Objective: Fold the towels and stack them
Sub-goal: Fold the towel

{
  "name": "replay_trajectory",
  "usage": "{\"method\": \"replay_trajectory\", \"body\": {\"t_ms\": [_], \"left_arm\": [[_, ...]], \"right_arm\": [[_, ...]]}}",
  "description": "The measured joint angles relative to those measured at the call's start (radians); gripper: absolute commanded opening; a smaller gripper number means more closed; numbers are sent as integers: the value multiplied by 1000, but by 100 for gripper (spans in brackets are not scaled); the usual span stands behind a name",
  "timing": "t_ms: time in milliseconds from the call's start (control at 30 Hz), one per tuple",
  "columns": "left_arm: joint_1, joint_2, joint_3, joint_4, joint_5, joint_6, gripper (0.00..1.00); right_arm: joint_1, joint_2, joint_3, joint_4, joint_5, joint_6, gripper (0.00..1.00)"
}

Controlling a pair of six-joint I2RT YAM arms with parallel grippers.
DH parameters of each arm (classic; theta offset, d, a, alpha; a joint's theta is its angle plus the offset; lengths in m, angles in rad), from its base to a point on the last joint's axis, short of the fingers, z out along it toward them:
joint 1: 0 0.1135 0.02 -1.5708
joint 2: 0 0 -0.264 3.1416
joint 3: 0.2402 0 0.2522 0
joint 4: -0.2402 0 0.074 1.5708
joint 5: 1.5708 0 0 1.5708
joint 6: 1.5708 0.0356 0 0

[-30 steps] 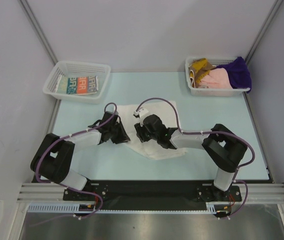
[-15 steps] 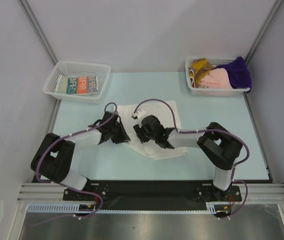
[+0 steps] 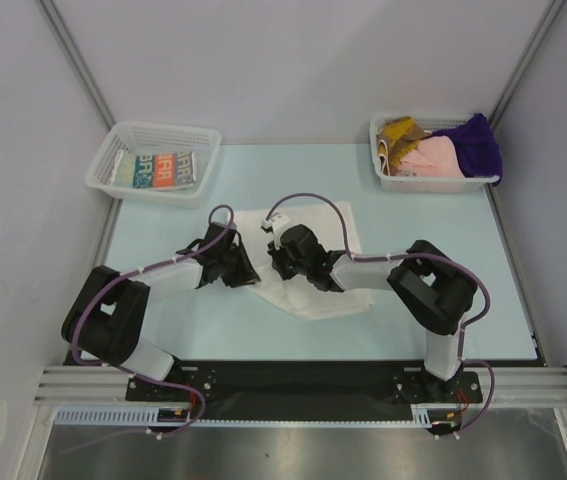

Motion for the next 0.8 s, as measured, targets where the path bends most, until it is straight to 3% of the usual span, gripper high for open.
{"method": "replay_trajectory", "body": {"t_ms": [133, 333, 600, 800], "left_arm": [[0, -2, 5, -10, -1, 0, 29], [0, -80, 27, -71, -8, 10, 50], [64, -302, 105, -154, -16, 22, 51], [103, -352, 110, -196, -13, 34, 51]], "right_arm": [[-3, -8, 0, -10, -20, 27, 6], [-4, -79, 0, -52, -108, 101, 5], [23, -132, -19, -17, -232, 232, 4], [85, -114, -42, 22, -285, 348, 6]]}}
